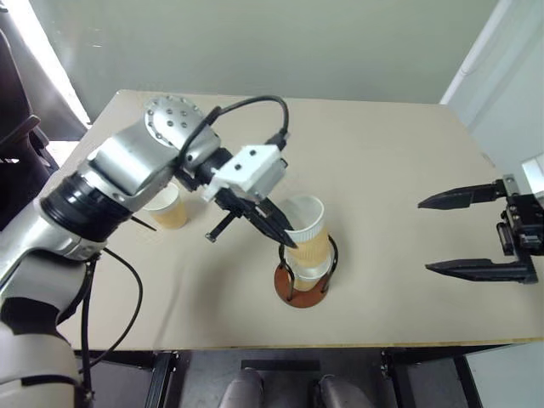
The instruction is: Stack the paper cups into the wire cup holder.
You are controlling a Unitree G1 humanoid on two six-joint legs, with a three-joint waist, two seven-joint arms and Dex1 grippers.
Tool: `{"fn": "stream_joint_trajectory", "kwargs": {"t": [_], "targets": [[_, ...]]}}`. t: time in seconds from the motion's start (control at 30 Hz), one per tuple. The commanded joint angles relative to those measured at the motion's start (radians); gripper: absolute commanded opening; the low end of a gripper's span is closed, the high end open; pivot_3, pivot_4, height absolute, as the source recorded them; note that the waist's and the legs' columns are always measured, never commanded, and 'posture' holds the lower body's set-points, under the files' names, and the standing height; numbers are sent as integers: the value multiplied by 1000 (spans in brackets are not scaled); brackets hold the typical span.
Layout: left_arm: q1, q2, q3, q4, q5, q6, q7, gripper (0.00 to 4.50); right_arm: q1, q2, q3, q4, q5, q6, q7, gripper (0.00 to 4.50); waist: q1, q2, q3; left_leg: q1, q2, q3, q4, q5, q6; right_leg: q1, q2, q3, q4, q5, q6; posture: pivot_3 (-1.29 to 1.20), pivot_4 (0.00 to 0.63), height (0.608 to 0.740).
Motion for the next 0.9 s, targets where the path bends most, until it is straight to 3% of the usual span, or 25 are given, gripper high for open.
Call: {"fn": "stream_joint_trajectory", "kwargs": {"t": [0.03,0.43,0.57,0.8,0.9], "targets": [[-40,-6,-12,-2,42,-74,-41,29,-10,-17,-42,-6,11,-13,-5,4500,0,0,0,0,0,0,0,0,0,0,0,0,0,0,0,0,150,740],[-67,-21,-83,16,84,-175,-41,29,-22,-13,-21,-9,12,-20,-29,4500,0,0,0,-1,0,2,1,-2,2,0,0,1,0,0,0,0,150,740],[-77,-19,-103,19,81,-189,-41,973,-24,-12,-19,-12,14,-20,-35,4500,0,0,0,-1,0,2,1,-2,2,0,0,1,0,0,1,0,150,740],[-76,-34,-103,37,95,-211,-41,3474,-30,-11,-7,-11,15,-24,-45,4500,0,0,0,-1,0,2,1,-2,3,-1,0,1,-1,0,1,0,150,740],[-60,-110,4,111,157,-194,-26,4493,-48,-7,15,2,15,-34,-44,4500,4,0,0,-1,0,2,1,-3,3,0,0,1,-1,0,1,0,150,740]]}}
